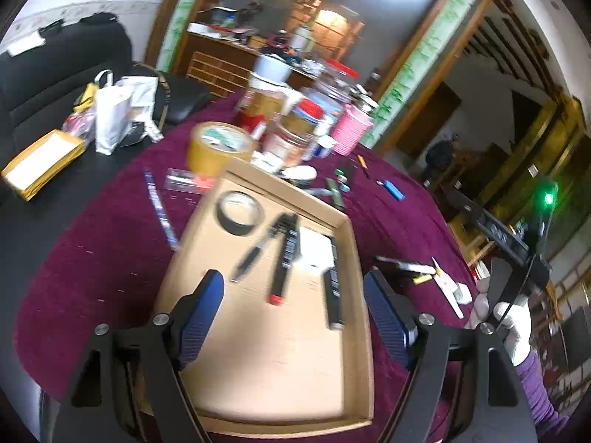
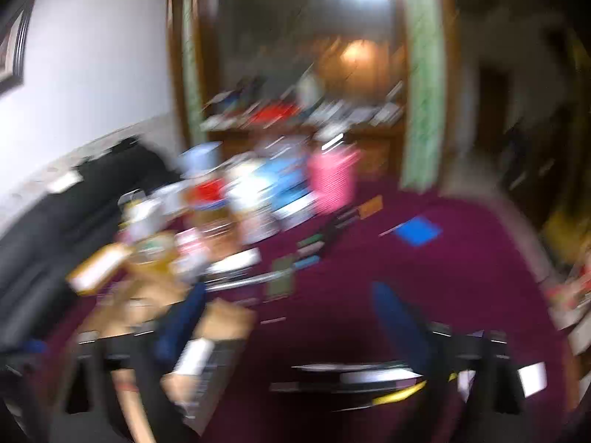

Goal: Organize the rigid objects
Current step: 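Move the left tool to the pens and grasp a yellow pencil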

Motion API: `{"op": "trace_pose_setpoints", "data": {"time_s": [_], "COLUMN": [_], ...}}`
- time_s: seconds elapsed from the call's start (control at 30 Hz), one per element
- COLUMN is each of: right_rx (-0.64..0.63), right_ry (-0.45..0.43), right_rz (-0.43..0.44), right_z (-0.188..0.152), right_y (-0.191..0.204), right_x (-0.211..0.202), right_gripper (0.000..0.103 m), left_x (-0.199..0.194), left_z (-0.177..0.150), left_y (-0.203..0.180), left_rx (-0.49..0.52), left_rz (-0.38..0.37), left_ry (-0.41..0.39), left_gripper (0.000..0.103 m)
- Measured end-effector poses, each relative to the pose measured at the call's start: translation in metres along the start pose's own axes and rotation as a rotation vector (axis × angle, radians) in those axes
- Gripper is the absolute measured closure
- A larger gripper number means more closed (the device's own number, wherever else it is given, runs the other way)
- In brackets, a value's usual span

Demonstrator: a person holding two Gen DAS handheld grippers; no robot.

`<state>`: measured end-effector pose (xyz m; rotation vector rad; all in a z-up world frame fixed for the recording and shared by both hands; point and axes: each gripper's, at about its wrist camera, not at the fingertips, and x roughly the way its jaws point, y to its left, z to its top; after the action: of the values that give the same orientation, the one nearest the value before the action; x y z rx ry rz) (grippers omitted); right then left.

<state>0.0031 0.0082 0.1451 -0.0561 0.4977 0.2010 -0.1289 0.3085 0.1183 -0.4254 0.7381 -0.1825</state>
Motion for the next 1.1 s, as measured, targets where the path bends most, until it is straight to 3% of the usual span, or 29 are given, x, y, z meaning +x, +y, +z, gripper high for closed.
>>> {"op": "trace_pose_setpoints", "data": {"time_s": [0.07,0.13,0.23,0.43,0.57,0.67,0.8,0.87,1.0,1.1], "right_rx": [-0.007,0.053,0.242,0.498,0.53,0.609,0.624,0.631,0.656,0.675], "right_ry": [-0.024,0.081,0.158,0.151,0.135,0.129,0.131,0.131,0.127,0.126], "right_rz": [-0.079,-0.111,-0.113,-0.206,-0.252,-0.182,-0.154,-0.146,-0.144,-0.144], "right_z": [-0.014,-0.028,-0.055,-0.1,-0.12,-0.123,-0.123,-0.125,-0.129,-0.131], "right_y": [-0.03,-0.073,-0.143,-0.239,-0.262,-0.273,-0.272,-0.274,-0.278,-0.281], "right_x": [-0.011,-0.004,0.002,-0.004,-0.01,-0.004,-0.005,-0.006,-0.008,-0.008], "right_gripper": [0.0,0.001,0.001,0.001,0.001,0.001,0.001,0.001,0.001,0.001], "left_x": [0.005,0.011,0.02,0.044,0.055,0.069,0.104,0.129,0.17,0.185], "left_z": [-0.006,-0.013,-0.024,-0.05,-0.051,-0.032,-0.009,0.0,0.006,0.013], "left_y": [-0.014,-0.03,-0.054,-0.109,-0.124,-0.109,-0.079,-0.064,-0.043,-0.042], "left_rx": [0.015,0.02,0.037,0.119,0.144,0.054,-0.13,-0.193,-0.292,-0.301], "left_rz": [-0.019,-0.046,-0.078,-0.103,-0.093,-0.073,-0.101,-0.064,-0.034,-0.049], "left_ry": [0.013,0.03,0.06,0.15,0.165,0.157,0.212,0.225,0.283,0.29], "left_gripper": [0.025,0.025,0.025,0.025,0.025,0.025,0.026,0.026,0.026,0.026]}}
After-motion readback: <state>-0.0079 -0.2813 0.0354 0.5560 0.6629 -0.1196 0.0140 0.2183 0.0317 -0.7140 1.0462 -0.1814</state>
